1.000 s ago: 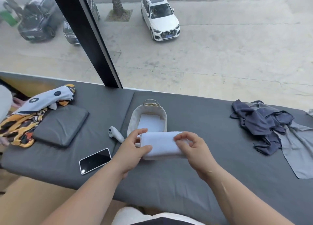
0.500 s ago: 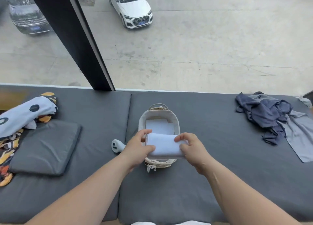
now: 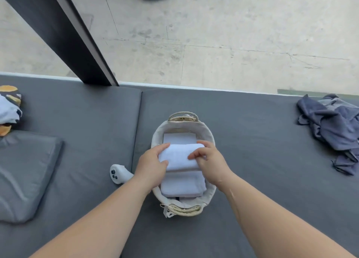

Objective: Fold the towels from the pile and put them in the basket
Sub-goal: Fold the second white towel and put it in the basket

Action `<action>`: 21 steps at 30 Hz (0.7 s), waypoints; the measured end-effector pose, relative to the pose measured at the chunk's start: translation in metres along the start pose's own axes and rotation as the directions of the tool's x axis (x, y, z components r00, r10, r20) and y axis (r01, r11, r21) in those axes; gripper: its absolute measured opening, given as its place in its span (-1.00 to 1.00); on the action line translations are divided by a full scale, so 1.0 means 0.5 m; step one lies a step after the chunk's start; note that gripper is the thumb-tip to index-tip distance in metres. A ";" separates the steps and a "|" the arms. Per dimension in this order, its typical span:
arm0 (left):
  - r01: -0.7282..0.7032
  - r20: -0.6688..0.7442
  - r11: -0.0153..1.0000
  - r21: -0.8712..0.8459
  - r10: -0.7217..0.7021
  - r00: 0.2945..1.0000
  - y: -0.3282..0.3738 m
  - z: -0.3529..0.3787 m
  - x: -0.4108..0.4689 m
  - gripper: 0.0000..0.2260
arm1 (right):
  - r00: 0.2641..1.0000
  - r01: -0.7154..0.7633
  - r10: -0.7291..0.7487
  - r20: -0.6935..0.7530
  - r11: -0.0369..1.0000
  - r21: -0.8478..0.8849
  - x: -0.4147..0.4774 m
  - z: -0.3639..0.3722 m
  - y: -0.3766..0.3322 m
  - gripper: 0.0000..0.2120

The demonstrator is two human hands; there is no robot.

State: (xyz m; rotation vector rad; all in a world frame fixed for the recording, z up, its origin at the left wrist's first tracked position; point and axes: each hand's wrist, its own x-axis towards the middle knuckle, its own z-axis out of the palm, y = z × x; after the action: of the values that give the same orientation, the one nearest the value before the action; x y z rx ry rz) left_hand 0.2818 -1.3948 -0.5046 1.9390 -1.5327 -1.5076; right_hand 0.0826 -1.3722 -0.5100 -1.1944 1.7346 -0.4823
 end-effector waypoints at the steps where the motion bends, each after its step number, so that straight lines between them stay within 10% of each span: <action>1: -0.027 -0.010 0.996 0.081 0.028 1.000 -0.005 0.013 0.014 -0.49 | 1.000 0.009 -0.010 -0.024 1.000 -0.013 0.011 0.011 0.011 -0.62; 11: -0.050 0.136 0.787 0.615 -0.044 0.990 -0.031 0.110 0.056 -0.35 | 0.999 -0.012 0.006 -0.053 0.995 -0.101 0.051 0.076 0.070 -0.68; 15: -0.234 0.215 0.471 0.851 0.095 0.972 -0.035 0.125 0.014 -0.33 | 0.999 -0.050 0.050 -0.002 0.991 -0.124 0.052 0.070 0.068 -0.68; 21: -0.349 0.369 0.408 0.843 0.031 0.929 -0.082 0.128 -0.026 -0.42 | 0.992 0.106 -0.047 0.120 0.827 -0.552 0.030 0.082 0.065 -0.75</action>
State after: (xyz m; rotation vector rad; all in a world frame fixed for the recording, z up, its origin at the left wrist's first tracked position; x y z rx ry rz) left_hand 0.2544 -1.3426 -0.5543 1.8266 -3.0800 -0.8922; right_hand 0.1000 -1.3636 -0.5609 -1.6720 1.7991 0.0632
